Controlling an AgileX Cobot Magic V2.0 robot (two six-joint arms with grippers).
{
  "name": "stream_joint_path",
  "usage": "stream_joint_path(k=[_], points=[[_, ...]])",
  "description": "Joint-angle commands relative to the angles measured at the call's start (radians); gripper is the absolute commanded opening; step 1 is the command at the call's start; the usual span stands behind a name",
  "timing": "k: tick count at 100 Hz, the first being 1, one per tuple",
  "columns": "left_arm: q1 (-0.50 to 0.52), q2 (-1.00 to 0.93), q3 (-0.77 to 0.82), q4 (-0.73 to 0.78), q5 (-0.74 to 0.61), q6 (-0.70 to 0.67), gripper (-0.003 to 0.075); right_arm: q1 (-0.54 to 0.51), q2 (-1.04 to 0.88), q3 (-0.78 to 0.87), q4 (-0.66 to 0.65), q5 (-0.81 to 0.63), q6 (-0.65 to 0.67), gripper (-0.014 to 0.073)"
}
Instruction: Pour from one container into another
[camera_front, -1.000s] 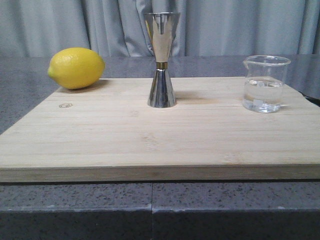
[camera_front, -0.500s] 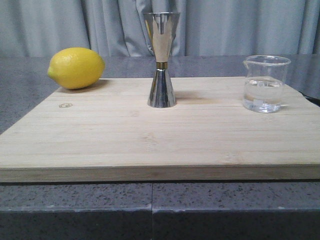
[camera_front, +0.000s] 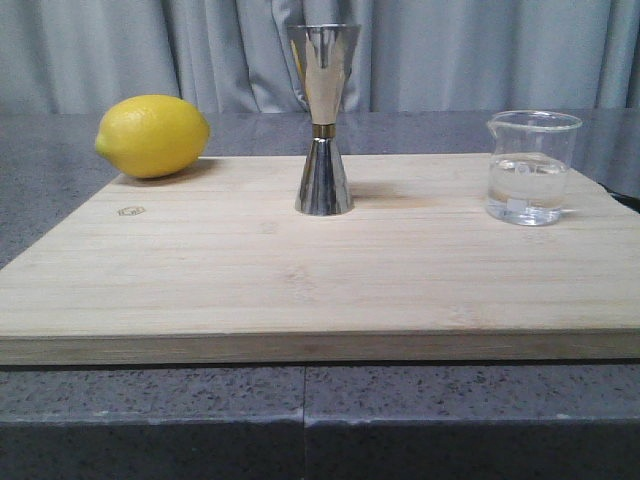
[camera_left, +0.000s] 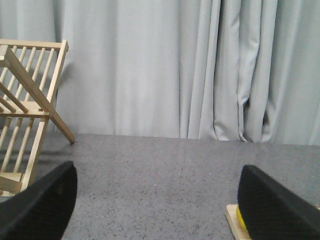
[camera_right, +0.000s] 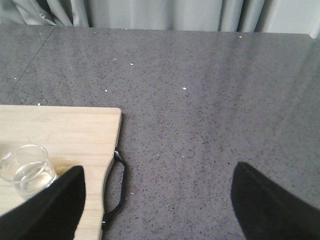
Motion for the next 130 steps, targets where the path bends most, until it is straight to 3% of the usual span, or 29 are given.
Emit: stream_joint_path(k=[1, 16, 42, 84, 99, 130], points=[[0.001, 0.048, -0.049, -0.011, -0.03, -0.002, 0.0608, 0.0, 0.011, -0.053, 0.0, -0.034, -0.005, 0.0544], [-0.001, 0.152, -0.126, -0.013, 0.09, 0.016, 0.0608, 0.0, 0.017, -0.088, 0.009, 0.026, -0.005, 0.0544], [-0.076, 0.377, -0.254, -0.274, 0.293, 0.356, 0.0608, 0.0, 0.133, -0.17, 0.043, 0.135, -0.044, 0.0544], [-0.317, 0.685, -0.264, -0.782, 0.252, 0.976, 0.0608, 0.002, 0.297, -0.185, 0.143, 0.119, -0.134, 0.0544], [-0.36, 0.787, -0.277, -0.979, 0.248, 1.16, 0.0608, 0.002, 0.309, -0.185, 0.147, 0.118, -0.136, 0.0544], [-0.311, 0.979, -0.432, -1.004, 0.444, 1.27, 0.0608, 0.002, 0.309, -0.185, 0.147, 0.114, -0.142, 0.0544]])
